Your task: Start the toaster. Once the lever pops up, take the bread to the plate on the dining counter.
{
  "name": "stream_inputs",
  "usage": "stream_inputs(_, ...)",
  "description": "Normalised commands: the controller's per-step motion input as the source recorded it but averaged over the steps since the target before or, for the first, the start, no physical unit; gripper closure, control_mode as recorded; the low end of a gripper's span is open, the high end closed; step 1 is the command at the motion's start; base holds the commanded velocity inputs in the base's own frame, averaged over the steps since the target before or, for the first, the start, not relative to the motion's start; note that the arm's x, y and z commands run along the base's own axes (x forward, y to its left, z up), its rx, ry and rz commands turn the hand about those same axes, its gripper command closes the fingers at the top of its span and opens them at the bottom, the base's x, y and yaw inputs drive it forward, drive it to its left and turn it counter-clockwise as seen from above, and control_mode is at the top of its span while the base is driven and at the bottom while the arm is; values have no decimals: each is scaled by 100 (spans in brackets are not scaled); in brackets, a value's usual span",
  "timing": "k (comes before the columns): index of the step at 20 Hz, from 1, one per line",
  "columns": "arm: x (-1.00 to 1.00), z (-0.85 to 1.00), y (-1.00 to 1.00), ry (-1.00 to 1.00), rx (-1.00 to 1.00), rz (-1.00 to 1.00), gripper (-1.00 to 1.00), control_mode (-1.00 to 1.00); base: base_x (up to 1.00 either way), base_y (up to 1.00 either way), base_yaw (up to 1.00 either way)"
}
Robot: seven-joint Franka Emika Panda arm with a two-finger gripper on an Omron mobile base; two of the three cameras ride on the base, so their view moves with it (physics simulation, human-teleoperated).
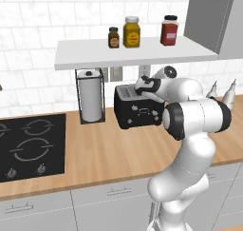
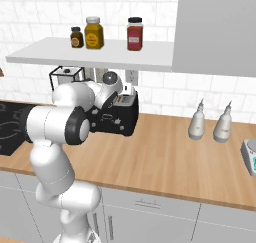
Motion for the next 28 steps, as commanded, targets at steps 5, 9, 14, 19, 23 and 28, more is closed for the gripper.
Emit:
stream_inputs(5,0,0,0,0,0,0,-100,-100,0,0,0)
stream_inputs(9,0,0,0,0,0,0,-100,-100,0,0,0)
stream_inputs(14,0,0,0,0,0,0,-100,-100,0,0,0)
stream_inputs(19,0,0,0,0,0,0,-100,-100,0,0,0)
stream_inputs(23,0,0,0,0,0,0,-100,-100,0,0,0)
stream_inputs(28,0,0,0,0,0,0,-100,-100,0,0,0)
